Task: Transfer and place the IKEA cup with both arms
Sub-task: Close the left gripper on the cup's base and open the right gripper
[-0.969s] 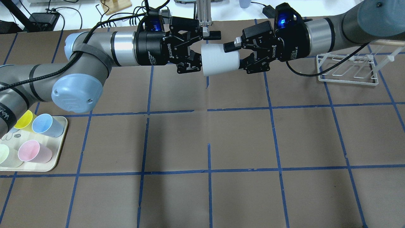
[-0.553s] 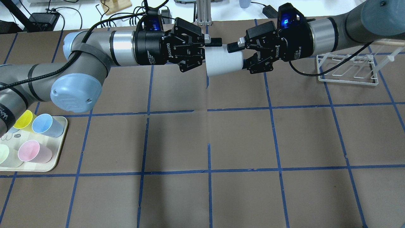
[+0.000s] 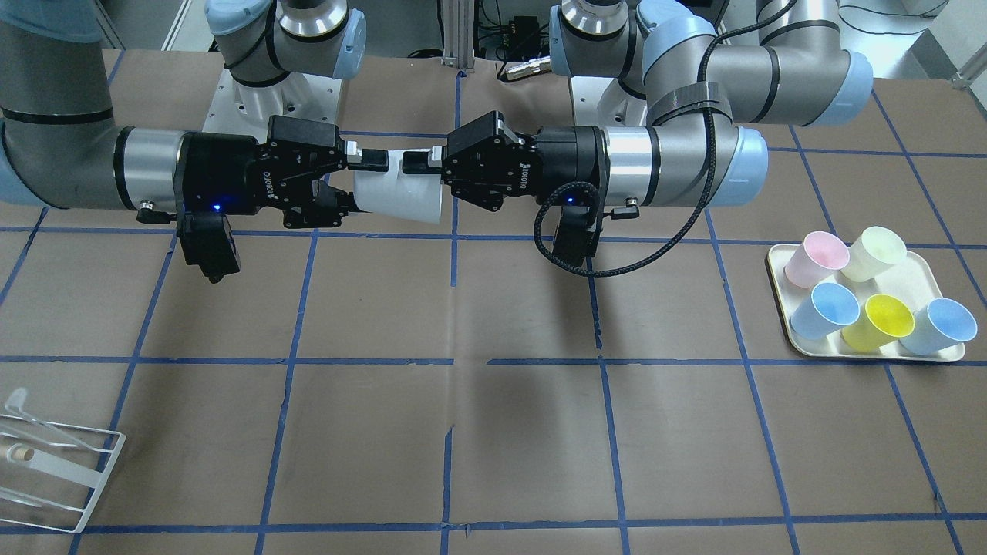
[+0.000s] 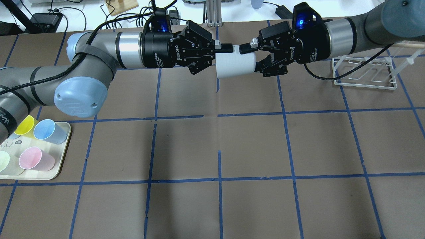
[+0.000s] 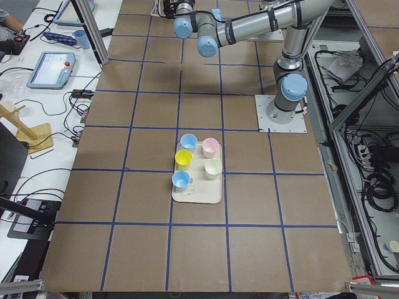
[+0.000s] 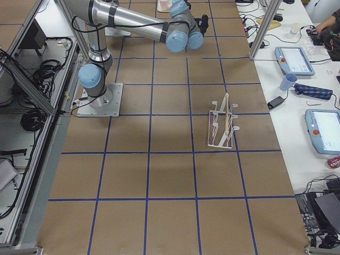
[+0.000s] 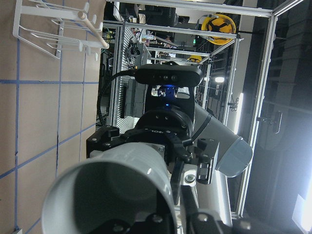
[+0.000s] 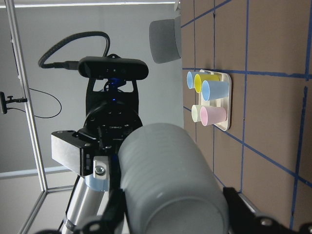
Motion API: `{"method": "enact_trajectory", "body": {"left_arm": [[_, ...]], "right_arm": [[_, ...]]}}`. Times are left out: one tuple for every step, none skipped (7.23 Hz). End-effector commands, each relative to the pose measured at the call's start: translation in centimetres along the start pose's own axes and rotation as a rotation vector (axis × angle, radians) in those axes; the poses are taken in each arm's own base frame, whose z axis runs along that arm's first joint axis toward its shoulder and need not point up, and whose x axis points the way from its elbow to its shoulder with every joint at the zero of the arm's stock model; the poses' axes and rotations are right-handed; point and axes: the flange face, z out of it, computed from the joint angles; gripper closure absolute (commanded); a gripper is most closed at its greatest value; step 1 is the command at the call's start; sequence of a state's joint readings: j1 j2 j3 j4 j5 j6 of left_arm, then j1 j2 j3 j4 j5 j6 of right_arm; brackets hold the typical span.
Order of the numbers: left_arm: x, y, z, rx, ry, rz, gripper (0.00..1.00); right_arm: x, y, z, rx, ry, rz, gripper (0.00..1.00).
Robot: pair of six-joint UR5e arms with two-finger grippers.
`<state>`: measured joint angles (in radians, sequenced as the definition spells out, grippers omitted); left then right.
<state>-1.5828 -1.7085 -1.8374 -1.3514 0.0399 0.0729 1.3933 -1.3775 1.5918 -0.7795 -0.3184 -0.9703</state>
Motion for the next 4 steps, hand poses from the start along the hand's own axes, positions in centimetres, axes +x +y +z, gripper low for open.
{"method": "enact_trajectory", "body": {"left_arm": [[0.0,0.0,0.0,0.0,0.0,0.0,1.0],[0.1,0.0,0.0,0.0,0.0,-0.001,1.0],[0.2,0.0,-0.1,0.001,-0.003,0.002,1.0],[0.5,0.0,-0.2,0.001,-0.053,0.006,1.0]], "right_arm": [[-0.2,0.0,0.0,-0.001,0.001,0.008,0.0],[-0.2,0.0,-0.2,-0.003,0.005,0.01,0.0],[-0.9,0.0,-1.3,0.016,0.01,0.073,0.0],[-2.2,-0.2,-2.2,0.004,0.044,0.11,0.0]]}}
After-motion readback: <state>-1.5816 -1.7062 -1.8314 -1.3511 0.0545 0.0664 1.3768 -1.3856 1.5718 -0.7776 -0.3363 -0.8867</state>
